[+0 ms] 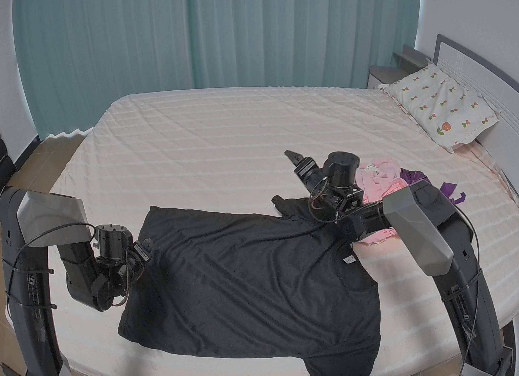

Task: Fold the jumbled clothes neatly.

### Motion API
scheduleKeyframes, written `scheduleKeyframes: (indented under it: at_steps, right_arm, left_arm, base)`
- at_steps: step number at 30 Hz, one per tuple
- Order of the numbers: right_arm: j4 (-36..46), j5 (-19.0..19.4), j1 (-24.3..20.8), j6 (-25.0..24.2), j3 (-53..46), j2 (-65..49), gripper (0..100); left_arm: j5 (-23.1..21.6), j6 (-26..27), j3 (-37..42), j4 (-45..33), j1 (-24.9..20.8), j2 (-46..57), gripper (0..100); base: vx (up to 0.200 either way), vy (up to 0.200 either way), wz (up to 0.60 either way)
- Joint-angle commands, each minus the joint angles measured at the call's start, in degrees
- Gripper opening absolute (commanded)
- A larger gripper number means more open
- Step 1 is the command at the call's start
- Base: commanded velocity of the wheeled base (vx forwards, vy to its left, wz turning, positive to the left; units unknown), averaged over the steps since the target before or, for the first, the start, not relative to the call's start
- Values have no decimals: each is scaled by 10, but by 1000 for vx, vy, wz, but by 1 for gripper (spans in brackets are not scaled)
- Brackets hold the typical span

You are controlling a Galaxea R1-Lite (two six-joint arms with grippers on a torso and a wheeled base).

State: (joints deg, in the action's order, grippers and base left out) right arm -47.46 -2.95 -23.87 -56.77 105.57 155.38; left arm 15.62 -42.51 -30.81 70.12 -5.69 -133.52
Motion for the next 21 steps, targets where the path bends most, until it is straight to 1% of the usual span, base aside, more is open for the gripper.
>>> scheduleKeyframes:
  at_steps: [1, 5, 6, 8, 10, 13, 16, 17, 21]
  right_arm:
    - [-3, -3, 23, 17, 2, -13, 100]
    - [-4, -3, 31, 67, -39, 12, 100]
    - [-4, -3, 31, 67, -39, 12, 100]
    - [-4, 1, 39, 120, -94, 15, 100]
    - [1, 3, 44, 154, -120, 15, 100]
    - [-2, 0, 52, 181, -151, 13, 100]
    - [-10, -1, 55, 191, -179, 5, 100]
    - [-28, -2, 55, 191, -217, -17, 100]
    - [-56, 0, 54, 192, -307, -68, 100]
  left_arm:
    - [0, 0, 0, 0, 0, -2, 100]
    - [0, 0, 0, 3, 4, -2, 100]
    - [0, 0, 0, 3, 4, -2, 100]
    - [0, 0, -1, 4, 5, -6, 100]
    - [0, 0, -1, 4, 5, -6, 100]
    - [0, 0, 0, 4, 5, -6, 100]
    - [0, 0, 0, 4, 5, -6, 100]
    - [0, 0, 1, 9, 5, -5, 100]
    - [2, 0, 9, 48, 2, -9, 100]
  base:
    - [0, 0, 0]
    - [0, 0, 0]
    - [0, 0, 0]
    - [0, 0, 0]
    - [0, 0, 0]
    - [0, 0, 0]
    - [0, 0, 0]
    - [0, 0, 0]
    - [0, 0, 0]
